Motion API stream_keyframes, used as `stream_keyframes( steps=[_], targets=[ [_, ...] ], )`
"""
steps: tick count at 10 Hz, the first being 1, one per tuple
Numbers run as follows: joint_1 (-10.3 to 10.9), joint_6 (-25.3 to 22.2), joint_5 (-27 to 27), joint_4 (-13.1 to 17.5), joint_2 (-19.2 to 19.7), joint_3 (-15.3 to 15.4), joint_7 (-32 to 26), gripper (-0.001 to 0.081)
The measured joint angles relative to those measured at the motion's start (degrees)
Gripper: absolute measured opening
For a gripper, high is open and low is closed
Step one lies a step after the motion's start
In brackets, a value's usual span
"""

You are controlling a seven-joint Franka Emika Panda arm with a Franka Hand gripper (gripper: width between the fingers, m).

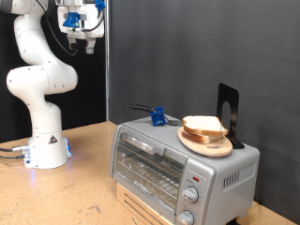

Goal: Make a piece of toast with the oven

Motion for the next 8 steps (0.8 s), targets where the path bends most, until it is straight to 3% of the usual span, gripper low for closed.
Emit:
stream_keyframes(
  steps=[1, 2, 5, 7, 8],
  targets=[
    [0.08, 0.33, 0.49, -0.26, -0.01, -0.15, -3.0, 0.0809],
    [0.73, 0.93, 0.47, -1.34, 0.02, -0.7, -9.62, 0.0809],
    [3.07, 13.87, -2.51, -8.95, 0.14, -1.63, -26.49, 0.0809],
    [2.78, 12.08, -2.15, -8.36, 0.17, -1.57, -24.52, 0.0809],
    [3.23, 14.79, -2.15, -8.65, 0.22, -1.63, -27.39, 0.0809]
  ],
)
